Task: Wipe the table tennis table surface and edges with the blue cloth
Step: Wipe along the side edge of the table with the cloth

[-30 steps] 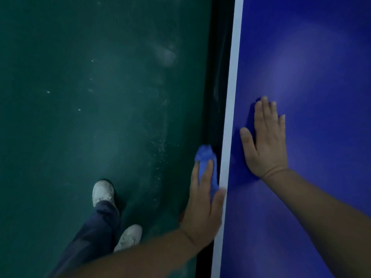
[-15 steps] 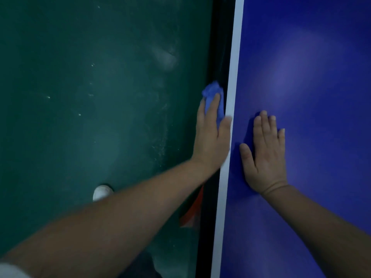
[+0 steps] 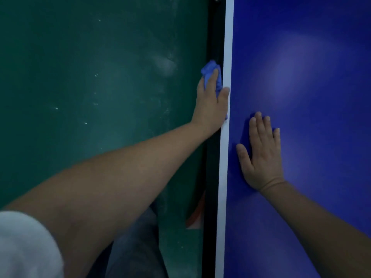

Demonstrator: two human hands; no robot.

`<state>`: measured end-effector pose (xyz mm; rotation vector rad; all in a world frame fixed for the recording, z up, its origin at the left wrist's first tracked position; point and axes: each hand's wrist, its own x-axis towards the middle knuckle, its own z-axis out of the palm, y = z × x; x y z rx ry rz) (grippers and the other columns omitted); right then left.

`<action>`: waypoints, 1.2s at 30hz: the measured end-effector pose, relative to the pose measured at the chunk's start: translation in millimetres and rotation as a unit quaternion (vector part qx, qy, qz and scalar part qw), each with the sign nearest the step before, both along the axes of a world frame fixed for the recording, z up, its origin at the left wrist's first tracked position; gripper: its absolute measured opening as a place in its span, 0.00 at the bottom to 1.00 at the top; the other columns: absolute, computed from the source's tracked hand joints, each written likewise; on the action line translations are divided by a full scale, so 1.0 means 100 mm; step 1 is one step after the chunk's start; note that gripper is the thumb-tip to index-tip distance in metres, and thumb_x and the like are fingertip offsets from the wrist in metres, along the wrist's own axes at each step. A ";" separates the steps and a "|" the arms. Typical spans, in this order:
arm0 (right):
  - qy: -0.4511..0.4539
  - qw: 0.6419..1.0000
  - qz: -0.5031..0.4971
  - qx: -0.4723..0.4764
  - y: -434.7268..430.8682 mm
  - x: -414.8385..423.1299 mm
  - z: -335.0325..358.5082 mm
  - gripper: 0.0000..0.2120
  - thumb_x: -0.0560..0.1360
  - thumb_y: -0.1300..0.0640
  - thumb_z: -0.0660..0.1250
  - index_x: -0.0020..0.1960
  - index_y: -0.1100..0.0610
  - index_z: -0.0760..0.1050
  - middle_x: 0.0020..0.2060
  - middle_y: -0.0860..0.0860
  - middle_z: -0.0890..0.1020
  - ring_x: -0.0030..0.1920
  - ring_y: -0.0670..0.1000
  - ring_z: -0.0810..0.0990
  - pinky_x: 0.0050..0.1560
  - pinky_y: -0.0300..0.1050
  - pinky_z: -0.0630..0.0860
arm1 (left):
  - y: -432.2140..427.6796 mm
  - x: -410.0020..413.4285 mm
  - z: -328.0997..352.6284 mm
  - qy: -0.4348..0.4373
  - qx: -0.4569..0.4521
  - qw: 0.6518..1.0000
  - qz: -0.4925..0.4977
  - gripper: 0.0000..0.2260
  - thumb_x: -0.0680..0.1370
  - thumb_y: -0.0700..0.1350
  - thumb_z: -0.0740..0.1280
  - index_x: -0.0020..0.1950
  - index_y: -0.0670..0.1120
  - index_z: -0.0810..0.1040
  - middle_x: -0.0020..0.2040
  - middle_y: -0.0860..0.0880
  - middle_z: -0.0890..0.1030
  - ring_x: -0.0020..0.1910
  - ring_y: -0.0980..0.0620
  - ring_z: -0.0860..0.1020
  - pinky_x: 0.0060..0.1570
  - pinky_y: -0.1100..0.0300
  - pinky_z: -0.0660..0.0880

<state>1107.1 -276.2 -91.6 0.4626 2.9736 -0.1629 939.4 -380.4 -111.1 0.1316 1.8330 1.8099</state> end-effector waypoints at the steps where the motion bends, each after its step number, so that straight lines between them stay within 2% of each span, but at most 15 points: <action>1: 0.001 1.000 -0.003 -0.002 -0.01 0.00 0.01 0.34 0.83 0.39 0.44 0.82 0.60 0.49 0.81 0.53 0.50 0.81 0.55 0.46 0.79 0.62 0.45 | 0.04 -0.05 0.03 0.002 -0.003 1.000 0.007 0.25 0.86 0.42 0.57 0.82 0.45 0.55 0.81 0.44 0.53 0.73 0.60 0.56 0.73 0.70 0.52; 6: 0.015 1.000 -0.017 -0.017 -0.02 0.00 0.03 0.33 0.84 0.41 0.47 0.81 0.61 0.51 0.81 0.54 0.53 0.81 0.56 0.48 0.78 0.65 0.49 | -0.38 0.86 0.01 0.036 -0.038 0.998 -0.044 0.26 0.86 0.45 0.57 0.82 0.51 0.51 0.83 0.49 0.47 0.79 0.63 0.44 0.73 0.74 0.44; 9: 0.022 1.000 -0.005 -0.019 -0.01 0.01 0.01 0.33 0.84 0.41 0.47 0.81 0.60 0.51 0.81 0.55 0.53 0.81 0.57 0.50 0.78 0.65 0.49 | -0.53 1.17 -0.05 0.024 -0.040 0.997 -0.053 0.26 0.84 0.49 0.57 0.79 0.57 0.50 0.82 0.50 0.48 0.79 0.65 0.45 0.73 0.74 0.46; 13: 0.022 1.000 -0.001 -0.017 0.01 0.00 0.01 0.32 0.84 0.41 0.47 0.81 0.61 0.52 0.81 0.55 0.54 0.81 0.59 0.52 0.77 0.66 0.50 | -0.32 0.83 -0.07 0.036 -0.044 0.998 -0.040 0.24 0.83 0.54 0.55 0.78 0.60 0.51 0.82 0.49 0.48 0.79 0.64 0.48 0.74 0.72 0.48; 16: 0.016 1.000 0.006 -0.014 0.01 0.02 0.01 0.32 0.84 0.42 0.48 0.81 0.61 0.53 0.81 0.56 0.55 0.80 0.60 0.53 0.76 0.68 0.52 | -0.22 0.65 -0.11 0.049 -0.054 0.997 -0.038 0.23 0.84 0.51 0.55 0.77 0.60 0.50 0.82 0.48 0.48 0.80 0.60 0.48 0.76 0.69 0.49; 18: 0.009 1.000 0.010 -0.019 0.01 0.02 0.03 0.32 0.84 0.42 0.48 0.81 0.61 0.52 0.81 0.56 0.55 0.80 0.60 0.53 0.76 0.68 0.53 | -0.23 0.68 -0.10 0.036 -0.053 0.997 -0.044 0.23 0.83 0.54 0.54 0.77 0.61 0.50 0.82 0.49 0.48 0.80 0.60 0.48 0.77 0.65 0.50; 22: 0.015 0.999 -0.016 -0.033 0.15 -0.51 0.06 0.32 0.84 0.41 0.45 0.81 0.60 0.53 0.81 0.55 0.55 0.81 0.58 0.52 0.76 0.67 0.53 | -0.23 0.61 -0.06 0.032 -0.053 0.996 -0.060 0.24 0.83 0.57 0.53 0.78 0.60 0.49 0.82 0.51 0.48 0.80 0.61 0.48 0.77 0.65 0.50; 25: 0.015 0.999 -0.026 -0.039 0.36 -1.19 0.04 0.33 0.84 0.40 0.42 0.81 0.59 0.49 0.81 0.53 0.51 0.81 0.55 0.47 0.79 0.62 0.48 | 0.01 0.11 -0.07 0.063 -0.042 0.996 -0.040 0.24 0.84 0.51 0.55 0.79 0.57 0.52 0.82 0.49 0.51 0.79 0.63 0.50 0.75 0.71 0.49; 28: 0.014 0.999 -0.022 -0.027 0.63 -1.76 -0.01 0.32 0.83 0.41 0.42 0.81 0.58 0.46 0.81 0.51 0.48 0.81 0.52 0.43 0.80 0.56 0.43 | 0.41 -0.73 -0.11 0.062 -0.038 0.997 -0.017 0.24 0.85 0.44 0.56 0.81 0.47 0.55 0.80 0.45 0.55 0.73 0.66 0.56 0.67 0.80 0.50; 31: 0.014 0.999 -0.035 -0.022 0.83 -2.20 -0.01 0.33 0.82 0.41 0.41 0.82 0.57 0.46 0.82 0.51 0.48 0.81 0.51 0.42 0.80 0.54 0.41 | 0.73 -1.45 -0.10 0.053 -0.031 0.998 -0.002 0.24 0.86 0.42 0.57 0.81 0.45 0.56 0.79 0.43 0.57 0.74 0.58 0.60 0.62 0.84 0.53; 32: 0.016 0.999 -0.034 -0.019 0.85 -2.28 0.00 0.33 0.82 0.41 0.41 0.82 0.58 0.47 0.82 0.51 0.48 0.81 0.51 0.43 0.80 0.54 0.41 | 0.76 -1.50 -0.09 0.062 -0.026 0.998 0.004 0.24 0.85 0.42 0.58 0.81 0.45 0.56 0.79 0.43 0.57 0.75 0.56 0.60 0.63 0.84 0.53; 34: 0.017 0.999 -0.031 -0.014 0.86 -2.37 -0.01 0.33 0.83 0.41 0.41 0.82 0.58 0.46 0.82 0.52 0.48 0.81 0.52 0.43 0.80 0.55 0.42 | 0.66 -1.31 -0.10 0.067 -0.010 0.998 -0.001 0.25 0.86 0.42 0.58 0.82 0.47 0.55 0.81 0.46 0.55 0.77 0.59 0.56 0.68 0.80 0.50; 36: 0.019 0.999 -0.031 -0.012 0.85 -2.38 -0.01 0.32 0.83 0.42 0.41 0.82 0.58 0.46 0.82 0.52 0.48 0.81 0.53 0.43 0.80 0.56 0.42 | 0.37 -0.76 -0.12 0.072 0.002 0.997 -0.016 0.26 0.86 0.45 0.57 0.82 0.52 0.52 0.82 0.53 0.50 0.79 0.64 0.50 0.75 0.72 0.49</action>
